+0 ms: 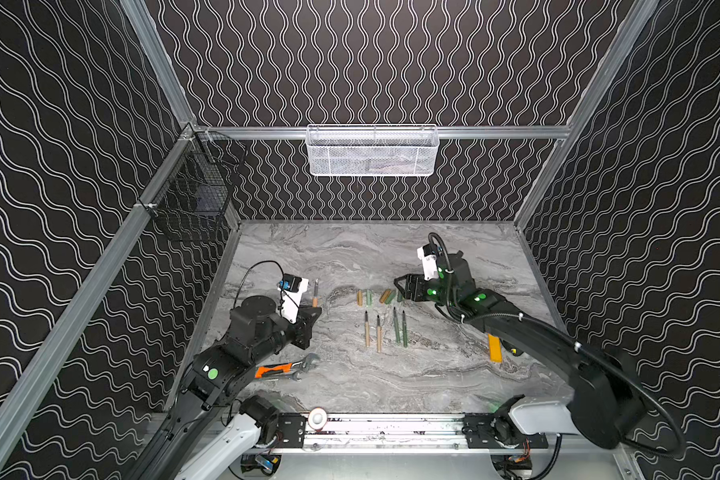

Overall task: Insert the pens into the pen caps
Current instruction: 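Hold the tan pen upright in the left gripper while right gripper reaches for caps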

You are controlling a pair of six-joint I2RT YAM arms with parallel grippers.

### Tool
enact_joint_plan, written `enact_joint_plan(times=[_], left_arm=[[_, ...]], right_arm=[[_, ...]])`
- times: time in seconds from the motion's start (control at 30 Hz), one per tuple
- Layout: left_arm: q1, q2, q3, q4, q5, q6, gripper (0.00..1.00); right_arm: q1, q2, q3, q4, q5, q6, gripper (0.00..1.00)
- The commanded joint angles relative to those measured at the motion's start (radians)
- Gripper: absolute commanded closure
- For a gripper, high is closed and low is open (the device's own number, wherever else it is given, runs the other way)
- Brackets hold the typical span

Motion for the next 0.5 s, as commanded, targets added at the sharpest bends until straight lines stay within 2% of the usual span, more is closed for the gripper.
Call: enact_joint_plan(times=[0.0, 0.1, 0.2, 0.47], left_arm=[[0.001, -0.012, -0.018, 0.001, 0.119, 0.027, 1.0], [0.0, -0.025, -0.034, 0.035, 0.168, 0.035, 1.0], [0.001, 0.0, -0.028, 0.027, 0.159, 0.047, 1.0], [0.002, 0.019, -0.028, 0.027, 0.162, 0.046, 1.0]], right_arm=[[-0.029, 0.126, 0.086, -0.126, 0.086, -0.052, 0.43], [-0.04, 0.244, 0.142, -0.129, 0.078, -0.079, 0.47], [-0.048, 0.358, 0.215, -0.155, 0.063, -0.093, 0.53], [-0.049, 0.502, 0.309, -0.18, 0.056, -0.095, 0.61]])
